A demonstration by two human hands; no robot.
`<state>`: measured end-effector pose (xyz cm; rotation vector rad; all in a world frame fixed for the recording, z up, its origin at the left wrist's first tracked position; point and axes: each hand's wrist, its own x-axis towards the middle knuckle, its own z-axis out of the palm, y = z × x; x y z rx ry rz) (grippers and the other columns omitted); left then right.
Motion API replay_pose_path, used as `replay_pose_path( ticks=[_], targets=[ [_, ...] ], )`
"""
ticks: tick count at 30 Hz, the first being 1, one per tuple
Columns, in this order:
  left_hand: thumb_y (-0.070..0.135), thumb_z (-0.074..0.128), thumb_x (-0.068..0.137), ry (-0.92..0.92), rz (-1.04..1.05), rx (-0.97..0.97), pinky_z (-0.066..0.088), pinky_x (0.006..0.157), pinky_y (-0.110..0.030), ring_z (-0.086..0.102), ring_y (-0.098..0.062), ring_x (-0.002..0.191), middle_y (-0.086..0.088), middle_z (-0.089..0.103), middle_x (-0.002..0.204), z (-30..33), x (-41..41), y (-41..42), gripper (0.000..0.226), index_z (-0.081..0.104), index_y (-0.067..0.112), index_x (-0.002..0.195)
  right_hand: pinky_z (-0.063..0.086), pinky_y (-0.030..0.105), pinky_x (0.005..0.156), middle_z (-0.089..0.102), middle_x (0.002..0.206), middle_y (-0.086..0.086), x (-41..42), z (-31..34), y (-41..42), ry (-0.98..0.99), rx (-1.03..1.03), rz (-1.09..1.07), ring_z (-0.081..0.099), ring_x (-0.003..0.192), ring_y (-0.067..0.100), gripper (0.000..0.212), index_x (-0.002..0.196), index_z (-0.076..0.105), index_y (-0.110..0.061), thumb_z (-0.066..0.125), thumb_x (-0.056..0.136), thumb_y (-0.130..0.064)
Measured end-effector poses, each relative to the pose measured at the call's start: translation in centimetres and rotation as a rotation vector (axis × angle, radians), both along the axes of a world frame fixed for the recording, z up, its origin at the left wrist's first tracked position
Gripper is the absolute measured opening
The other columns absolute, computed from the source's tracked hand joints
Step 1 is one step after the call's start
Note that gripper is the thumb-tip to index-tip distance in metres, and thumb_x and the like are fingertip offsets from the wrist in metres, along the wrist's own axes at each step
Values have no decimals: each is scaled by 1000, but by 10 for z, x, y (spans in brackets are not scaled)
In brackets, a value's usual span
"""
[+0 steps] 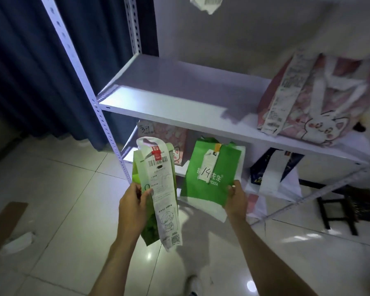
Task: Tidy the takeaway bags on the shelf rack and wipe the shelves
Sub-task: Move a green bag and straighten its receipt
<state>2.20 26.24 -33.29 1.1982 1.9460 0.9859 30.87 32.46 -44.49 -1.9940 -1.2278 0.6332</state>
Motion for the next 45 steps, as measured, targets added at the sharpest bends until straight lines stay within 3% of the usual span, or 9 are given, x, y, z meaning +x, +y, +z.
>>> replay_pose_path(
  ticks=[4,9,15,17,20,25,32,37,45],
  targets=[
    [28,63,99,-4,-84,55,57,67,-19,67,-11,88,9,66,100,9,-16,-20,18,52,15,94,60,45,57,65,82,2,-8,15,-49,-54,2,-19,67,73,28,22,117,59,-18,39,109,-23],
    [26,64,99,-52,-125,60,63,72,-32,66,-9,83,4,67,103,27,-33,-43,20,50,19,86,59,46,57,62,72,2,-26,55,-107,-113,53,-42,67,66,31,28,111,57,-11,36,110,-29],
    [24,63,99,-59,-158,93,51,58,-17,65,-6,78,3,66,99,57,-60,-59,20,51,14,87,59,49,52,61,73,3,-44,107,-122,-122,217,-34,66,63,32,36,106,57,-18,30,109,-43],
    [24,63,99,-69,-166,106,49,57,-15,65,-7,78,5,66,98,67,-69,-61,19,52,12,88,56,42,47,63,68,1,-45,119,-114,-160,283,-25,64,57,27,42,102,55,-27,24,106,-57],
    [25,63,99,-57,-176,125,49,56,-15,67,-8,80,7,67,99,78,-85,-57,20,54,10,92,48,34,44,62,70,5,-56,150,-99,-120,281,-41,59,56,29,23,96,53,-26,37,109,-36],
    [28,65,99,-17,-176,147,56,61,-25,70,-17,80,2,68,91,91,-101,-46,25,53,9,89,60,57,54,62,82,11,-70,198,-64,34,320,-54,66,67,39,18,99,53,-24,39,110,-26],
    [30,64,99,49,-200,150,49,57,-18,68,-13,80,7,66,94,114,-100,-28,21,53,13,92,63,45,56,50,73,1,-61,248,-5,197,412,-63,54,58,20,12,112,55,-19,43,109,-19],
    [30,65,98,34,-196,171,53,61,-20,69,-14,82,5,68,96,113,-90,-10,20,55,13,92,64,40,55,64,99,2,-46,259,34,234,446,-89,64,69,20,11,109,55,-20,44,109,-18],
    [30,68,96,18,-250,145,65,77,-42,71,-19,89,6,70,100,105,-66,26,17,58,16,93,63,42,61,62,89,-2,-26,274,100,143,504,-158,68,77,26,13,101,54,-21,44,109,-26]
  ],
)
